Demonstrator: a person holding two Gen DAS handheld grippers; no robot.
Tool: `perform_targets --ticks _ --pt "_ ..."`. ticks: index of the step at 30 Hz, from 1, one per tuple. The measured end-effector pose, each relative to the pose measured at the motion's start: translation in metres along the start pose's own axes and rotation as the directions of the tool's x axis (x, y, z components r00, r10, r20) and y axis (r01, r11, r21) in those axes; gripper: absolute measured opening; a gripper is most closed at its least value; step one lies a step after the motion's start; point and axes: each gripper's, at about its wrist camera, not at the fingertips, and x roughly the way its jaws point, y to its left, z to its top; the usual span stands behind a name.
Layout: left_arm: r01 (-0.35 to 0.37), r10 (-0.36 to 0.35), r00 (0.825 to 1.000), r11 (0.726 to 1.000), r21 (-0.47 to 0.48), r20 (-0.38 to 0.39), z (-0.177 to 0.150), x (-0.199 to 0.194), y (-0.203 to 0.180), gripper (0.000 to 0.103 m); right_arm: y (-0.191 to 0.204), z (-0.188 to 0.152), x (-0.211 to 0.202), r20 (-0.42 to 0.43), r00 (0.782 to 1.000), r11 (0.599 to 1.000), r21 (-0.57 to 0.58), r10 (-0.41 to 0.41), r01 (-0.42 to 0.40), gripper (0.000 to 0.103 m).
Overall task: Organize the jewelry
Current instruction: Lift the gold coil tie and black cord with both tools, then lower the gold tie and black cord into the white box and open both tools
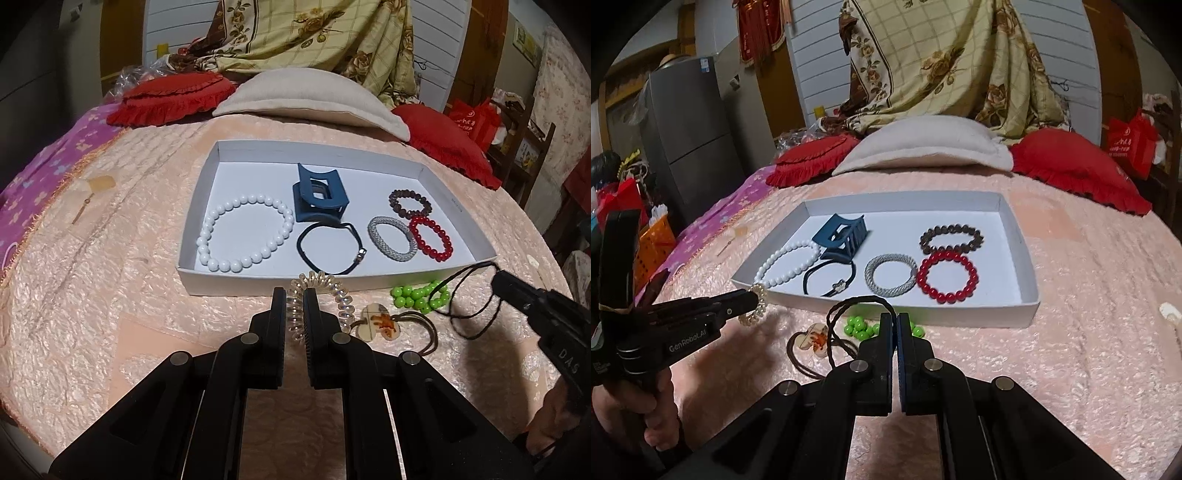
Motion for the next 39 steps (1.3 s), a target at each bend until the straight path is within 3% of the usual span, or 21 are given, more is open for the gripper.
perform_targets --ticks 15,21,27,33,39 --pt "-0.006 0.006 1.0 1.0 0.002 -0.009 -0.003 0.001 -0.002 0.007 0.004 -0.004 -0.003 0.021 1.0 0.999 -0.032 -0.002 0.003 0.002" --pt "0.026 -0.024 0.999 0.999 -0.034 0.047 0.007 -0.015 0.01 0.007 -0.001 0.008 -0.009 0.076 0.997 1.0 -0.01 -0.002 0.003 0.002" --pt "0.041 -0.036 0.998 0.996 -0.082 0.059 0.039 -0.007 0.023 0.007 -0.015 0.042 0.002 0.088 0.996 0.999 0.05 -0.007 0.003 0.002" --pt "0.012 -0.009 0.999 0.997 -0.072 0.032 0.092 0.038 0.027 0.007 -0.024 0.084 0.049 0.005 1.0 0.996 0.086 -0.005 0.005 0.002" --pt "-0.004 0.003 1.0 0.992 -0.127 -0.004 0.126 0.086 0.04 0.007 -0.04 0.1 0.098 -0.073 0.997 0.988 0.154 0.031 -0.02 0.002"
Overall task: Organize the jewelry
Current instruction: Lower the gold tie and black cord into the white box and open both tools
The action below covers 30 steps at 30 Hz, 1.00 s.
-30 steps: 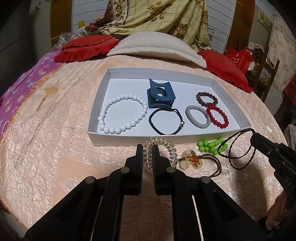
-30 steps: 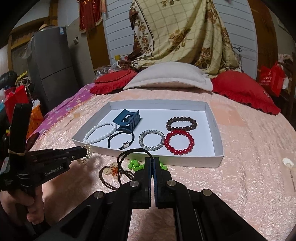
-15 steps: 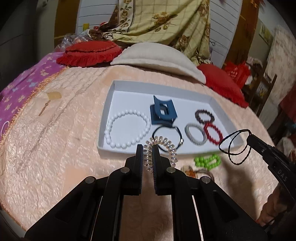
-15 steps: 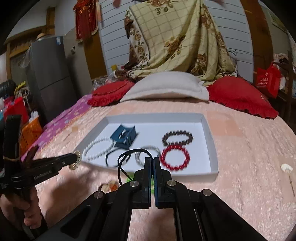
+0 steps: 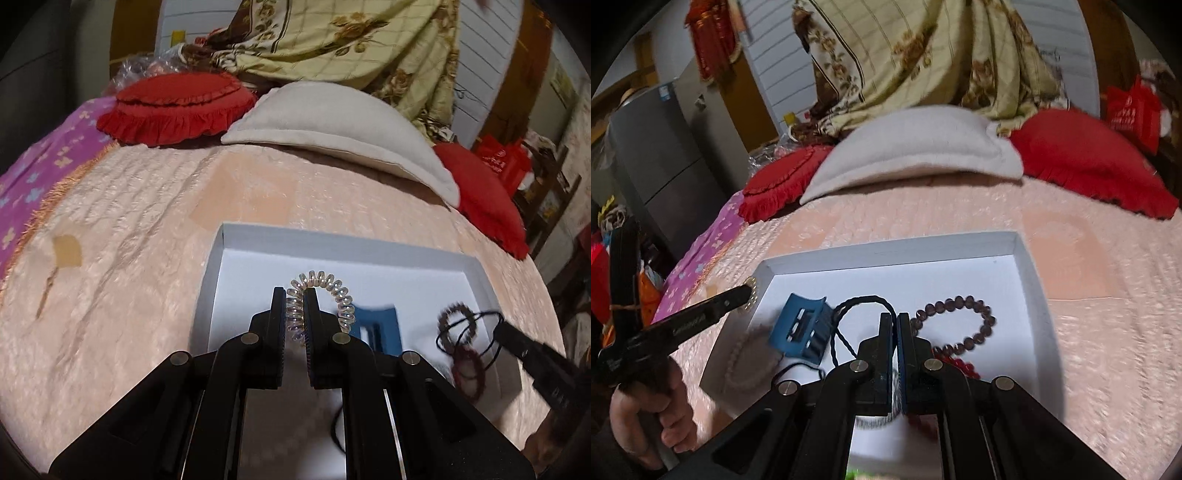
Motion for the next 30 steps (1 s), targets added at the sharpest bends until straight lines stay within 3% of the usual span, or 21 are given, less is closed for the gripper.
perform_targets --ticks 6,13,15,17,18,20,21,22,27,30 --pt "-0.07 0.067 0.994 0.997 -0.033 -0.087 0.003 0.035 0.006 0.007 -0.007 0.012 0.037 -0.065 0.998 0.998 0.068 0.007 -0.002 0.002" --pt "-0.109 0.105 0.989 0.993 -0.036 -0.105 0.0 0.041 0.003 0.009 -0.001 0.014 0.055 -0.106 0.994 0.997 0.072 -0.015 0.022 0.002" --pt "-0.116 0.113 0.988 0.993 -0.026 -0.104 -0.002 0.041 0.001 0.015 -0.003 0.013 0.055 -0.107 0.994 0.996 0.078 -0.023 0.031 0.002" --pt "-0.125 0.122 0.988 0.992 -0.023 -0.1 -0.001 0.04 0.002 0.028 -0.005 0.013 0.052 -0.103 0.994 0.996 0.082 -0.022 0.03 0.003" --pt "-0.127 0.124 0.988 0.992 -0.025 -0.094 -0.001 0.039 0.002 0.034 -0.005 0.012 0.051 -0.099 0.995 0.996 0.083 -0.023 0.032 0.005" --pt "-0.13 0.127 0.989 0.991 -0.028 -0.08 0.0 0.036 0.002 0.035 -0.007 0.012 0.048 -0.093 0.995 0.996 0.083 -0.027 0.035 0.015" --pt "-0.13 0.128 0.989 0.991 -0.03 -0.078 0.0 0.035 0.002 0.035 -0.007 0.012 0.047 -0.089 0.996 0.996 0.078 -0.031 0.038 0.028" --pt "-0.128 0.125 0.989 0.991 -0.036 -0.075 0.0 0.033 0.003 0.035 -0.006 0.012 0.045 -0.081 0.996 0.996 0.07 -0.044 0.05 0.034" --pt "-0.12 0.118 0.992 0.991 -0.052 -0.048 -0.002 0.021 0.002 0.035 -0.004 0.007 0.029 -0.045 0.996 0.997 -0.003 -0.077 0.077 0.034" --pt "-0.086 0.085 0.996 0.994 -0.066 -0.03 -0.006 0.009 -0.007 0.035 -0.007 -0.008 -0.004 0.009 0.994 0.992 -0.073 -0.105 0.105 0.034"
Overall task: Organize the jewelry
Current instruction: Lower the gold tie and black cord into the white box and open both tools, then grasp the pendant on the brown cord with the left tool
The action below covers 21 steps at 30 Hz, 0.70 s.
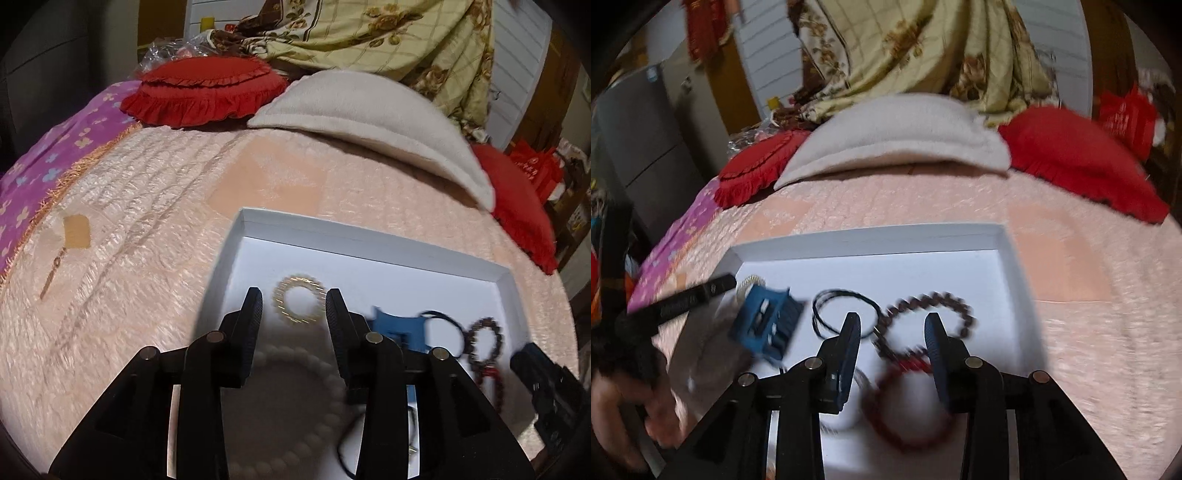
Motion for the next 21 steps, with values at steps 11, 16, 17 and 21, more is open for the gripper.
perform_targets --ticks 11,16,17,21 --pt "0.118 -0.13 0.99 0.978 0.174 0.056 -0.074 -0.085 -0.004 0.035 -0.028 -0.071 -0.097 0.074 0.996 0.999 -0.02 0.052 -0.051 0.038" --pt "0.149 -0.14 0.989 0.97 0.191 -0.056 -0.127 -0.084 0.0 0.035 -0.023 -0.101 -0.085 -0.037 0.999 1.0 -0.013 0.018 -0.018 0.039" --pt "0.15 -0.139 0.988 0.966 0.209 -0.067 -0.134 -0.081 -0.005 0.035 -0.023 -0.104 -0.081 -0.052 0.998 1.0 -0.005 0.023 -0.024 0.039" --pt "0.15 -0.133 0.988 0.936 0.319 -0.074 -0.144 -0.07 -0.029 0.035 -0.02 -0.11 -0.066 -0.1 0.995 1.0 0.013 0.027 -0.026 0.039"
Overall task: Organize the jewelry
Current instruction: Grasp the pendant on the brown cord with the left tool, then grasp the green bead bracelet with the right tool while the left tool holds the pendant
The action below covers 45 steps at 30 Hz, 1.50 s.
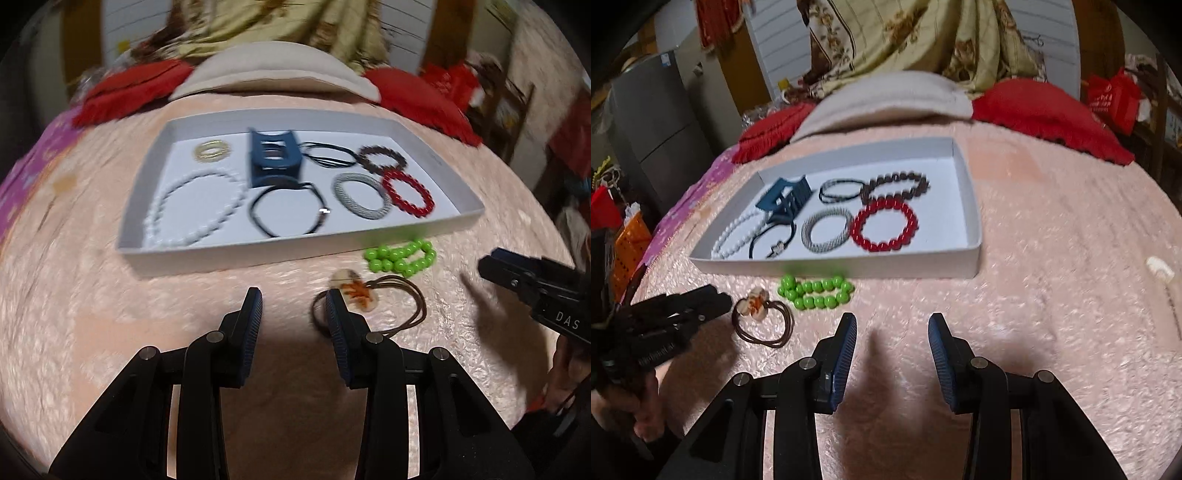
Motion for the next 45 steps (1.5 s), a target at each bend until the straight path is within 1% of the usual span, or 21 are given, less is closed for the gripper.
perform_targets --ticks 3,6,9,11,12,13,15,18,20,21,22,27,29,30,32,34,36,39,41,44,45 --pt "0.065 -0.064 0.998 0.997 0.032 -0.022 0.007 0.013 -0.012 0.035 0.005 0.0 0.005 -0.016 1.0 1.0 -0.014 0.005 -0.005 0.039" --pt "0.071 -0.07 0.997 0.997 0.036 -0.02 0.013 0.019 -0.015 0.04 0.009 0.001 0.008 -0.02 1.0 1.0 -0.029 0.009 -0.01 0.039" --pt "0.089 -0.089 0.996 0.996 0.027 -0.018 0.017 0.018 -0.017 0.041 0.012 0.003 0.012 -0.028 1.0 0.999 -0.04 0.008 -0.009 0.039" --pt "0.11 -0.11 0.994 0.993 0.04 -0.007 0.015 0.011 -0.019 0.045 0.015 0.005 0.014 -0.032 0.999 0.999 -0.049 0.004 -0.005 0.039" --pt "0.116 -0.116 0.993 0.992 0.057 -0.01 0.015 0.011 -0.021 0.053 0.017 0.006 0.015 -0.034 0.999 0.999 -0.052 0.003 -0.004 0.039" --pt "0.111 -0.11 0.994 0.991 0.075 -0.019 0.013 0.012 -0.022 0.055 0.018 0.006 0.016 -0.036 0.999 0.998 -0.057 0.002 -0.004 0.039" --pt "0.092 -0.089 0.995 0.991 0.092 -0.042 0.01 0.018 -0.024 0.054 0.02 0.006 0.018 -0.042 0.999 0.998 -0.066 0.001 -0.004 0.039" --pt "0.04 -0.036 0.999 0.989 0.141 -0.031 0.007 0.02 -0.03 0.055 0.022 0.005 0.021 -0.049 0.999 0.997 -0.082 -0.002 -0.002 0.039" --pt "0.022 -0.02 1.0 0.988 0.153 -0.018 0.004 0.019 -0.032 0.054 0.023 0.005 0.02 -0.042 0.999 0.996 -0.091 0.002 -0.006 0.039" --pt "0.018 -0.016 1.0 0.989 0.146 -0.014 0.004 0.018 -0.032 0.04 0.024 0.005 0.02 -0.035 0.999 0.995 -0.095 0.009 -0.012 0.039" --pt "0.016 -0.014 1.0 0.99 0.139 -0.012 0.004 0.017 -0.03 0.037 0.026 0.006 0.019 -0.026 0.999 0.994 -0.102 0.022 -0.025 0.039" --pt "0.005 -0.003 1.0 0.997 0.071 -0.023 0.005 0.014 -0.016 0.037 0.033 0.011 0.024 -0.008 0.997 0.989 -0.125 0.073 -0.073 0.039" --pt "0.006 -0.005 1.0 0.999 0.053 -0.015 0.005 0.009 -0.011 0.037 0.037 0.014 0.03 -0.008 0.998 0.987 -0.144 0.07 -0.07 0.039" --pt "0.005 -0.004 1.0 0.999 0.046 -0.012 0.006 0.008 -0.01 0.037 0.038 0.016 0.032 -0.001 0.999 0.987 -0.149 0.053 -0.052 0.039" --pt "0.001 0.0 1.0 0.999 0.032 -0.01 0.007 0.006 -0.007 0.037 0.036 0.021 0.037 0.009 0.999 0.991 -0.132 0.036 -0.035 0.039" --pt "0.001 -0.001 1.0 1.0 0.023 -0.014 0.007 0.006 -0.004 0.037 0.031 0.024 0.041 0.005 0.998 0.994 -0.093 0.062 -0.062 0.038" --pt "-0.003 0.004 1.0 1.0 0.025 -0.026 0.007 0.008 -0.005 0.037 0.033 0.025 0.048 -0.011 0.999 0.994 -0.093 0.048 -0.049 0.039" --pt "-0.004 0.004 0.999 1.0 0.024 -0.037 0.006 0.01 -0.006 0.037 0.048 0.022 0.052 -0.024 1.0 0.983 -0.184 -0.019 0.015 0.039" --pt "-0.005 0.006 0.999 1.0 0.021 -0.039 0.005 0.01 -0.006 0.037 0.054 0.016 0.051 -0.026 0.999 0.969 -0.245 -0.032 0.025 0.039" --pt "-0.006 0.007 0.999 1.0 0.015 -0.035 0.006 0.009 -0.006 0.037 0.053 0.011 0.046 -0.036 0.999 0.959 -0.284 0.0 -0.01 0.029" --pt "-0.006 0.006 0.999 1.0 0.015 -0.033 0.006 0.008 -0.006 0.037 0.053 0.009 0.045 -0.038 0.999 0.955 -0.295 0.008 -0.019 0.02"
